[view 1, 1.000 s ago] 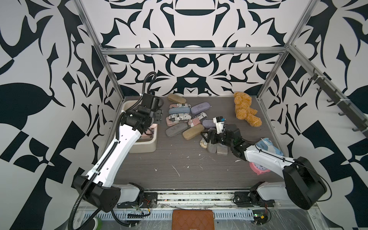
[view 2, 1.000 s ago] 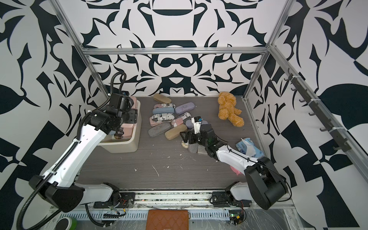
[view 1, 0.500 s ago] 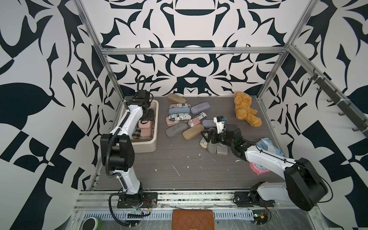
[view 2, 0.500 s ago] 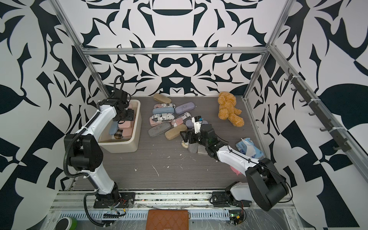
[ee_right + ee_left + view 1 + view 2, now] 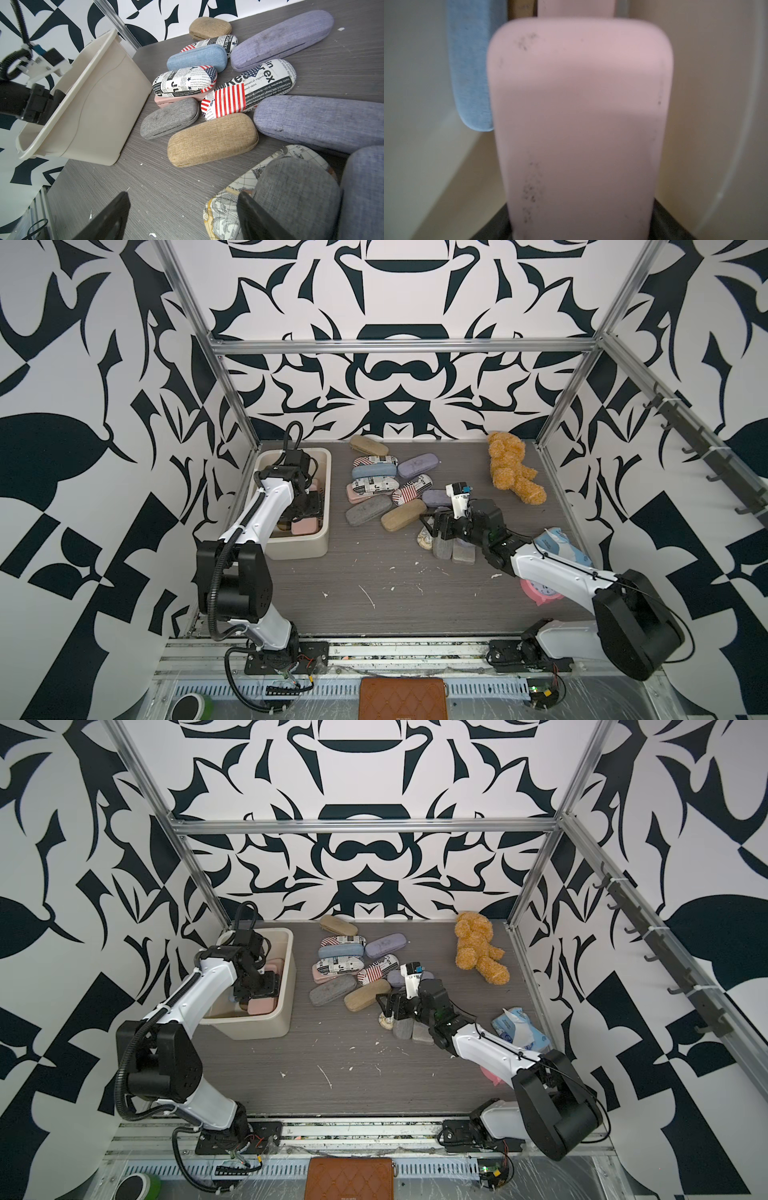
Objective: Put the glasses cases into the storage boxes
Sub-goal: Place the glasses case in the storage box, then pick up the glasses case at the center of the board.
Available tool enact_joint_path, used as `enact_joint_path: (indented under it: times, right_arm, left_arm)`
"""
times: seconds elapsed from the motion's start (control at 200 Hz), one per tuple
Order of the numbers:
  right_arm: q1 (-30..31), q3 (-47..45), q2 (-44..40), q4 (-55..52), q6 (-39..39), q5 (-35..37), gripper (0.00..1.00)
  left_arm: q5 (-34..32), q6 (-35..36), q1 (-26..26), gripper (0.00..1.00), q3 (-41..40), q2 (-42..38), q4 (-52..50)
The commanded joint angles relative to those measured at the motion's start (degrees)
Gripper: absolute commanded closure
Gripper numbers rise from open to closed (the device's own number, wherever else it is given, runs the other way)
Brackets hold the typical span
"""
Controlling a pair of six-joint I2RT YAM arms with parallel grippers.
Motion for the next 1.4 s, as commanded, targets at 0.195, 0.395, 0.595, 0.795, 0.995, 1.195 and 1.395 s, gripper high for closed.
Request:
enact_joint_path:
  times: [0.195,0.395,0.595,0.795,0.995,1.195,1.395]
  right_arm:
    - [0.0,0.1,-1.9,0.6,-0.4,0.2,0.16]
    - [0.0,0.1,-1.9,0.6,-0.4,0.3,0.15]
    - [0.1,0.0,-2.2,0.5,-0.5,0.5,0.15]
    - [0.0,-0.9,-3.6,0.5,-0.3,3.5,0.15]
    - [0.0,-4.3,-7.3,0.7,2.1,17.9,0.25]
    - [-0.7,-7.3,-12.1,0.0,4.2,28.4,0.45]
    - [-1.2,-7.1,-12.9,-1.1,4.1,28.1,0.32]
  left_arm:
    - [1.9,-1.7,-0.6,0.11,-1.6,0.5,-2.2]
    - [-0.7,-0.4,-0.7,0.00,5.5,-5.4,-6.1]
    - [-1.9,-1.1,-2.1,0.01,16.2,-11.4,-9.2]
    - [-4.0,-4.1,-18.6,0.01,17.4,-14.0,-4.4]
    - [-5.3,-7.3,-35.0,0.07,13.1,-6.9,4.8]
    - [-0.9,-6.1,-36.6,0.14,13.9,6.2,10.7]
    - [2.0,-3.3,-35.3,0.08,23.4,22.2,6.4]
